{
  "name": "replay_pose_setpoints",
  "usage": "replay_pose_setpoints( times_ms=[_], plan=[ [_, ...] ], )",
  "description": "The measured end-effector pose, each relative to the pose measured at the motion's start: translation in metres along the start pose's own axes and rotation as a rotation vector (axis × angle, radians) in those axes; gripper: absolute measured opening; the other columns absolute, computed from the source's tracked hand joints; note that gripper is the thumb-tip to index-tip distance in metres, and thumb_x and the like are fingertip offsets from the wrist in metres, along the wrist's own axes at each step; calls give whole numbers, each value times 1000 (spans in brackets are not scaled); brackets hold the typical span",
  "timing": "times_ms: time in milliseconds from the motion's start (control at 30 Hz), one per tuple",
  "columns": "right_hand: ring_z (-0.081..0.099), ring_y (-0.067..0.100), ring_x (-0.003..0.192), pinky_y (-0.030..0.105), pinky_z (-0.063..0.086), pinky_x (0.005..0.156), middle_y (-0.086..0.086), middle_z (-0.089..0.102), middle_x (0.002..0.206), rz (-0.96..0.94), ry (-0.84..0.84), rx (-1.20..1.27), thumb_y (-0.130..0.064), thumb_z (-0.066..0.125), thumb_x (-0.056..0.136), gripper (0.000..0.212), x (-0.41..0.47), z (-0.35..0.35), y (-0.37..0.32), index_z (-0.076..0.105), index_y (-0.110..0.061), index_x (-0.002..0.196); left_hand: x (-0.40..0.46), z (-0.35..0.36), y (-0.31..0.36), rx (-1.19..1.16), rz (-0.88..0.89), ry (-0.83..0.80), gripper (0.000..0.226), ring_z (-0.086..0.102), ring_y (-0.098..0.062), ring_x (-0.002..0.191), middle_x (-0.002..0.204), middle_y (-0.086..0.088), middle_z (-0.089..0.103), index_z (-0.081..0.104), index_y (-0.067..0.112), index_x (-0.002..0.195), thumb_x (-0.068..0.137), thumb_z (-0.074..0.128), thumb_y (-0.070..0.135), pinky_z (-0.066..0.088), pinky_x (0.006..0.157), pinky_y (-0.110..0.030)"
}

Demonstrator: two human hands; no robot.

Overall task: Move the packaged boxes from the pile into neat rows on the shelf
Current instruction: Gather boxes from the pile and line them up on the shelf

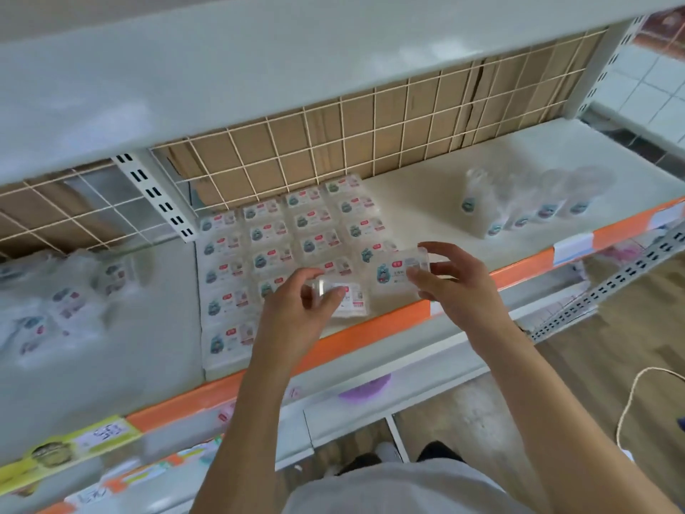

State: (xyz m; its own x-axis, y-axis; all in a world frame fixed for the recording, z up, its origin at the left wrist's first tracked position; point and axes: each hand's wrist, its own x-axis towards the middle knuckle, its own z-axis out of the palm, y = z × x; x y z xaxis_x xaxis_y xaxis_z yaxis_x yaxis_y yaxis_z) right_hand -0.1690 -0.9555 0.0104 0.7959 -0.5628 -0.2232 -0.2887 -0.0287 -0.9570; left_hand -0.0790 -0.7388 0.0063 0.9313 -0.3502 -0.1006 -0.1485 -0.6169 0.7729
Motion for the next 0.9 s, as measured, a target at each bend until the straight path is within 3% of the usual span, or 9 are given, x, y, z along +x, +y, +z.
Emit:
replay_pose_setpoints(
  times_ms=[200, 300, 367, 500, 733, 900],
  plan=[
    [74, 19, 83, 49, 61, 79, -1, 75, 97, -23, -23, -125, -30, 77, 84, 37, 18, -7, 9, 66, -40, 118, 6, 16, -4, 198, 60, 101, 46, 61, -20, 99, 106, -2, 67, 65, 20, 118, 85, 71, 52, 52, 90, -37],
    [73, 17, 83, 44, 60, 80, -4, 74, 97, -33, -48, -183, -31, 74, 86, 37, 24, -9, 8, 65, -40, 121, 6, 18, -4, 272, 53, 97, 46, 53, -25, 108, 110, -5, 61, 67, 19, 116, 85, 70, 52, 43, 100, -39],
    [71, 14, 83, 33, 59, 75, -5, 74, 96, -48, -72, -233, -31, 73, 87, 38, 25, -10, 7, 65, -39, 123, 5, 17, -4, 298, 37, 96, 47, 45, -25, 115, 114, -6, 54, 67, 22, 119, 84, 70, 53, 35, 103, -37],
    [71, 13, 80, 12, 49, 52, -5, 72, 95, -65, -91, -295, -28, 71, 88, 39, 27, -9, 8, 65, -36, 126, 5, 14, -6, 291, 20, 66, 45, 42, -26, 115, 112, -2, 50, 66, 27, 121, 84, 69, 53, 40, 103, -41],
    [67, 12, 80, 20, 46, 58, -4, 73, 98, -63, -84, -391, -35, 68, 91, 43, 27, -7, 13, 58, -30, 132, 5, 14, -7, 268, 75, 116, 38, 44, -15, 101, 103, 8, 54, 54, 25, 110, 84, 72, 48, 37, 100, -39],
    [65, 6, 78, 17, 43, 55, -3, 71, 100, -41, -92, -416, -36, 67, 92, 39, 30, -6, 16, 59, -22, 128, 4, 13, -11, 337, 31, 90, 37, 38, -21, 114, 110, 5, 49, 61, 28, 107, 83, 69, 55, 36, 102, -40]
  ],
)
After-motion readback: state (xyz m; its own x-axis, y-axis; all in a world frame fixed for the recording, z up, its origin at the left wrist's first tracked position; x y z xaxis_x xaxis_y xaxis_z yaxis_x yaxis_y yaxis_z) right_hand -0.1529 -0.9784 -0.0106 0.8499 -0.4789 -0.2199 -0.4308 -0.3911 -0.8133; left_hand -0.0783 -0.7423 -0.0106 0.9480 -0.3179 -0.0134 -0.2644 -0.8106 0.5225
